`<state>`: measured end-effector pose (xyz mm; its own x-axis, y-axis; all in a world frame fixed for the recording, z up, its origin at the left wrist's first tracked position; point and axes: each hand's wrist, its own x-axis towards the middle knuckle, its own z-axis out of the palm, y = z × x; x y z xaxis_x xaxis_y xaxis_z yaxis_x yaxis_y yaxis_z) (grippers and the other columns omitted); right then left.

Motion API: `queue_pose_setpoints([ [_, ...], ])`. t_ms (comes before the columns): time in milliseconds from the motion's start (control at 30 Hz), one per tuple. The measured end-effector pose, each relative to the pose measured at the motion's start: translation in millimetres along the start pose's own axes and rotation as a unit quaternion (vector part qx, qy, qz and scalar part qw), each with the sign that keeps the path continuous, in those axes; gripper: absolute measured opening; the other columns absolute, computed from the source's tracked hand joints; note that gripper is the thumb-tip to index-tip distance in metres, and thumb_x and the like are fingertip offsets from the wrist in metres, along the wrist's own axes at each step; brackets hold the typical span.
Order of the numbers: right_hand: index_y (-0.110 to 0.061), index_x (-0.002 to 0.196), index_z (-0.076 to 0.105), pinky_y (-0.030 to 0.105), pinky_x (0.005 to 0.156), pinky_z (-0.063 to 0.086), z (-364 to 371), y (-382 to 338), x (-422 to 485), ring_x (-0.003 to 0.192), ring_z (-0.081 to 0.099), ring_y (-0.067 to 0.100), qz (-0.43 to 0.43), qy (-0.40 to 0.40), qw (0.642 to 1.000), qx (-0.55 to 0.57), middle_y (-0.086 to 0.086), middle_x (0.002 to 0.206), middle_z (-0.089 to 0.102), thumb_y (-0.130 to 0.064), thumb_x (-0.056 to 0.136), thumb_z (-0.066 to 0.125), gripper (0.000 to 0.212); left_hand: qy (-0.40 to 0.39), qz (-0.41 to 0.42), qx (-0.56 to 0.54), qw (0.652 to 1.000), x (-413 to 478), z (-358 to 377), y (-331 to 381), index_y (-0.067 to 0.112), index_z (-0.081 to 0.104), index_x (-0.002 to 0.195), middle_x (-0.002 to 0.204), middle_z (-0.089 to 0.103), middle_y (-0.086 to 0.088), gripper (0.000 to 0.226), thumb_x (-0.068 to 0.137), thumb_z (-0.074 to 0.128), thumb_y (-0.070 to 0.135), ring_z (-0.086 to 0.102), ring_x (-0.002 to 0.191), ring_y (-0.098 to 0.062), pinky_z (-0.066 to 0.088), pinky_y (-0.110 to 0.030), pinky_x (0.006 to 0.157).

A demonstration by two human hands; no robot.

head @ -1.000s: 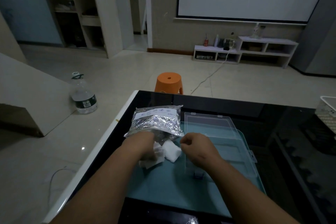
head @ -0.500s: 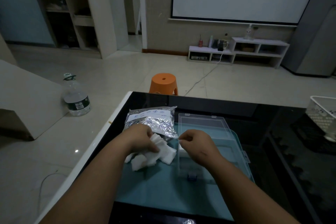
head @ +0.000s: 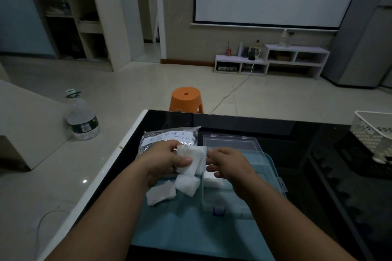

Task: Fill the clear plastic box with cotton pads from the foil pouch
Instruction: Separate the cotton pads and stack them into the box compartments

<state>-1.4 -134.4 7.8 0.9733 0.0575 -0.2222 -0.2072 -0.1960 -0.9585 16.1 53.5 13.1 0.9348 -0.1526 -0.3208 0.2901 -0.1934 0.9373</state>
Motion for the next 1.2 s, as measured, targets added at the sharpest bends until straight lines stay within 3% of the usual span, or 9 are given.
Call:
queue_pose_setpoints([
  [67,-0.017,0.092,0.068,0.031,0.071,0.050,-2,-1,-1,0.080,0.065,0.017,-0.001,-0.008,1.000,0.007,0.006,0.091,0.071,-0.023,0.095,0.059,0.012,-0.011,-0.002,-0.023,1.000,3,5,-1,0.006,0.062,0.106,0.096,0.072,-0.014,0.028,0.080,0.071,-0.001,0.071,0.088,-0.027,0.058,-0.039,0.077],
  [200,-0.017,0.090,0.067,0.032,0.071,0.051,-7,0,0,0.082,0.063,0.018,-0.004,0.013,0.999,-0.031,0.008,0.094,0.070,-0.009,0.091,0.059,0.011,-0.030,-0.006,-0.087,0.996,6,15,0,0.002,0.059,0.109,0.094,0.071,-0.016,0.028,0.083,0.066,-0.006,0.071,0.083,-0.026,0.059,-0.035,0.068],
  [367,-0.015,0.087,0.063,0.032,0.072,0.053,-20,-2,3,0.084,0.063,0.021,-0.019,0.098,0.995,-0.002,0.006,0.091,0.066,-0.012,0.095,0.054,0.013,0.011,-0.018,-0.110,0.994,12,18,0,0.003,0.062,0.111,0.106,0.070,-0.021,0.032,0.081,0.067,-0.005,0.071,0.088,-0.031,0.060,-0.039,0.070],
  [433,-0.014,0.090,0.063,0.037,0.080,0.055,-25,-4,4,0.091,0.063,0.024,-0.025,0.092,0.995,0.018,0.008,0.096,0.065,-0.013,0.096,0.054,0.011,0.041,-0.019,-0.098,0.994,14,19,-2,0.003,0.062,0.109,0.107,0.068,-0.024,0.031,0.079,0.067,-0.004,0.070,0.091,-0.036,0.060,-0.043,0.074],
  [533,-0.013,0.097,0.065,0.031,0.074,0.054,-26,-6,2,0.092,0.065,0.022,-0.037,0.045,0.998,0.031,0.007,0.100,0.067,-0.011,0.095,0.055,0.010,0.049,-0.010,-0.091,0.995,15,24,-1,0.001,0.060,0.108,0.108,0.066,-0.027,0.032,0.077,0.067,-0.007,0.068,0.094,-0.040,0.060,-0.048,0.077],
  [733,-0.015,0.098,0.063,0.045,0.083,0.059,-22,-1,6,0.093,0.068,0.025,-0.044,0.045,0.998,-0.002,0.009,0.102,0.069,-0.012,0.086,0.069,0.014,0.030,0.014,-0.087,0.996,12,35,0,0.006,0.058,0.110,0.091,0.068,-0.021,0.037,0.078,0.064,-0.012,0.069,0.065,-0.027,0.060,-0.037,0.059],
  [900,-0.017,0.090,0.060,0.037,0.077,0.058,-20,2,7,0.087,0.066,0.022,-0.074,0.086,0.991,-0.077,0.005,0.093,0.068,-0.016,0.083,0.072,0.014,0.013,0.035,-0.089,0.995,14,38,-1,0.014,0.059,0.110,0.094,0.068,-0.020,0.043,0.076,0.067,-0.011,0.070,0.081,-0.037,0.057,-0.053,0.081],
  [1100,-0.021,0.100,0.054,0.035,0.075,0.054,-19,3,10,0.095,0.061,0.022,-0.040,0.051,0.997,-0.048,0.002,0.106,0.061,-0.020,0.085,0.068,0.021,-0.012,0.051,-0.100,0.994,12,37,1,0.016,0.056,0.118,0.100,0.063,-0.022,0.053,0.076,0.063,-0.016,0.069,0.081,-0.033,0.058,-0.035,0.062],
  [1200,-0.020,0.099,0.052,0.041,0.079,0.056,-20,2,9,0.098,0.062,0.030,-0.024,0.044,0.998,-0.032,0.007,0.107,0.060,-0.015,0.085,0.067,0.022,-0.024,0.048,-0.108,0.993,11,39,2,0.015,0.054,0.120,0.093,0.058,-0.020,0.054,0.078,0.060,-0.017,0.067,0.061,-0.022,0.053,-0.028,0.054],
])
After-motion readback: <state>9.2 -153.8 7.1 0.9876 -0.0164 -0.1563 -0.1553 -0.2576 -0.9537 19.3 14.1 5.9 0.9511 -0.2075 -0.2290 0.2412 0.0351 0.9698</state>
